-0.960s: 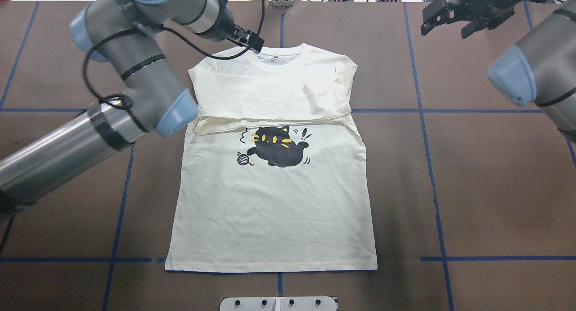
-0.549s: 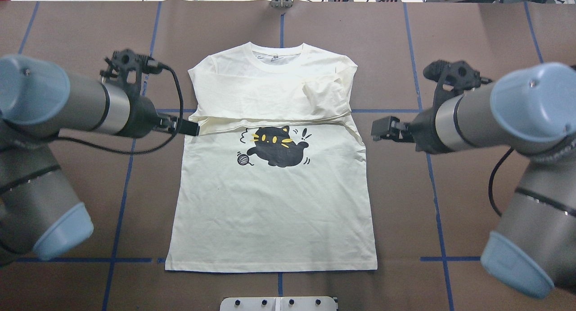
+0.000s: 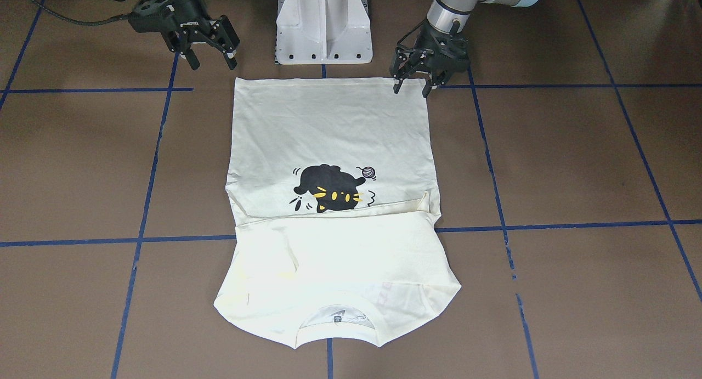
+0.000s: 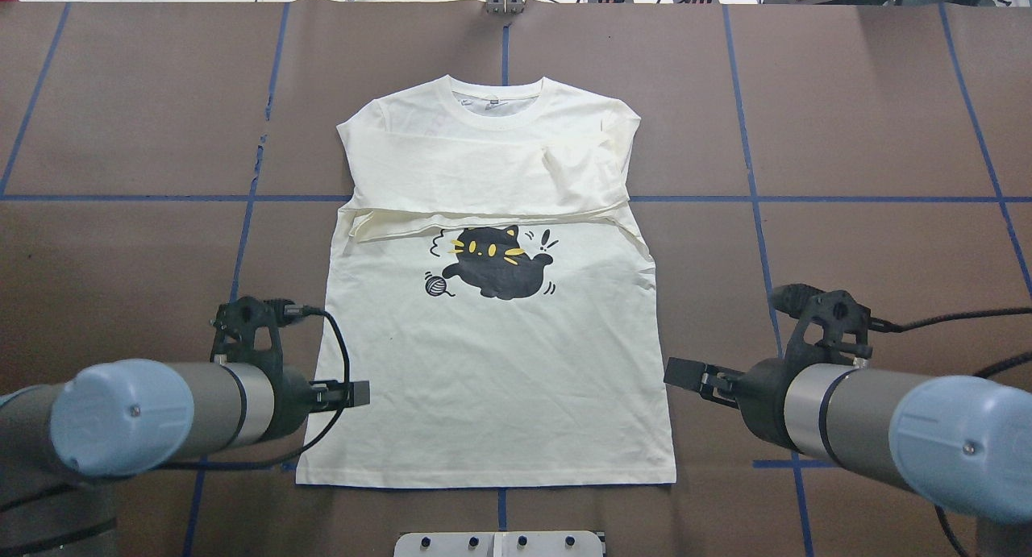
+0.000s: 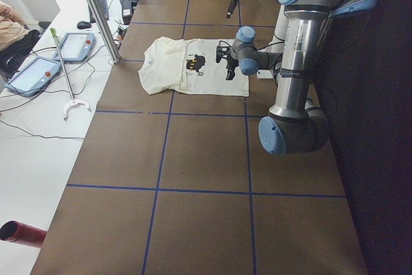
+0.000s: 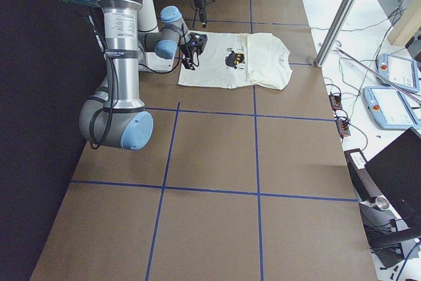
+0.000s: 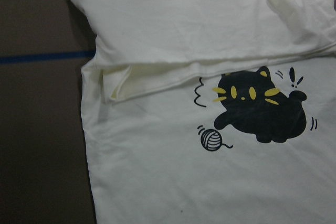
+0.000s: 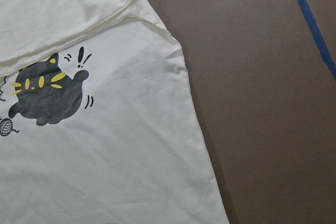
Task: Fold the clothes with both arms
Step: 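Move both grippers down to the hem corners nearest the robot, then grasp the hem corners with the left and right grippers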
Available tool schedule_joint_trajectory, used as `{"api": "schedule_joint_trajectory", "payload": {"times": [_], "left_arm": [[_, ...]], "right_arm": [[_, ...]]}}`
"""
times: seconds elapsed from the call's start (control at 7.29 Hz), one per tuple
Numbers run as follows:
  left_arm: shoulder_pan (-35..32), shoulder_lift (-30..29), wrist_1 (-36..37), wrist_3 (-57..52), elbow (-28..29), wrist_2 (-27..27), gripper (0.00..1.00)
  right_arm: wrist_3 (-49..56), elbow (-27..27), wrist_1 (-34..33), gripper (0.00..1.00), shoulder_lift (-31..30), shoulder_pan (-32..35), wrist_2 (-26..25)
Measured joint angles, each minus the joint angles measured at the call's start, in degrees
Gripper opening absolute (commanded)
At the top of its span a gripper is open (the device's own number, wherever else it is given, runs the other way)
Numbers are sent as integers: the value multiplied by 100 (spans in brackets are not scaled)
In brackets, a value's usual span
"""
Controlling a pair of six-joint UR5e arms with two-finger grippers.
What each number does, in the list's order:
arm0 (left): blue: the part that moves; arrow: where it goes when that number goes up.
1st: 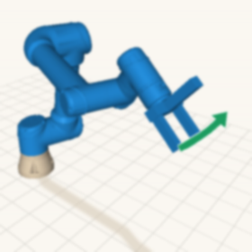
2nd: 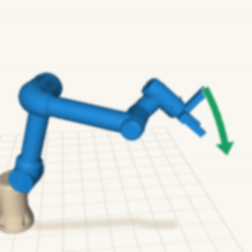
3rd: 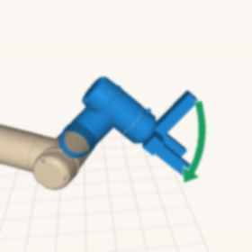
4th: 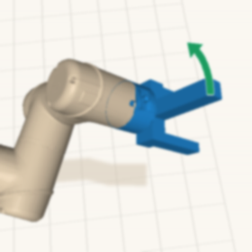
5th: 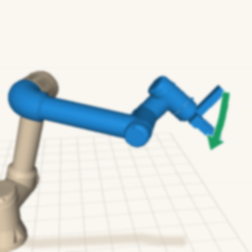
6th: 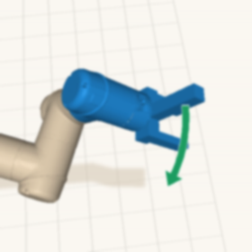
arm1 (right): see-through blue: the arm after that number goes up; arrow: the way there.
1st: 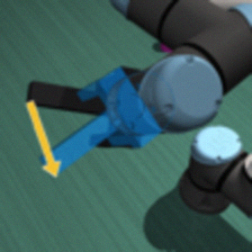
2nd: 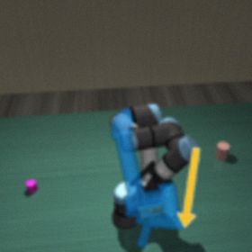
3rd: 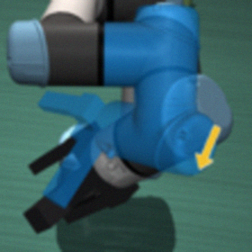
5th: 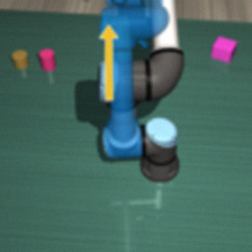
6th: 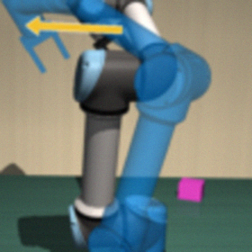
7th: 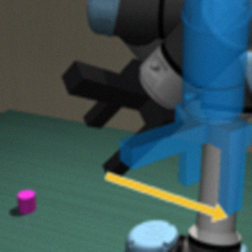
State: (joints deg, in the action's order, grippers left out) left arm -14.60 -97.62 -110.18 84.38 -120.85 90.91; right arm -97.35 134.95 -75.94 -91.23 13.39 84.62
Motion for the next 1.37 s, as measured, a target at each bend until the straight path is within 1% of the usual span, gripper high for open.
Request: {"api": "schedule_joint_trajectory", "payload": {"times": [0.14,0.27,0.55,0.82,1.1,1.23,1.37], "left_arm": [[369,189,2,383,-3,-232,61],[626,358,8,596,0,-398,61],[814,516,46,710,42,-497,60],[840,555,69,711,73,-490,57],[853,546,74,690,140,-474,56],[863,536,77,682,168,-468,53],[875,527,81,679,191,-464,46]], "right_arm": [[-165,9,221,97,-224,-293,-318],[-251,11,308,97,-314,-449,-492],[-297,16,347,98,-356,-536,-584],[-300,21,352,98,-355,-541,-595],[-295,23,352,98,-353,-540,-598],[-294,23,352,98,-352,-539,-600],[-294,23,352,98,-352,-539,-600]]}}
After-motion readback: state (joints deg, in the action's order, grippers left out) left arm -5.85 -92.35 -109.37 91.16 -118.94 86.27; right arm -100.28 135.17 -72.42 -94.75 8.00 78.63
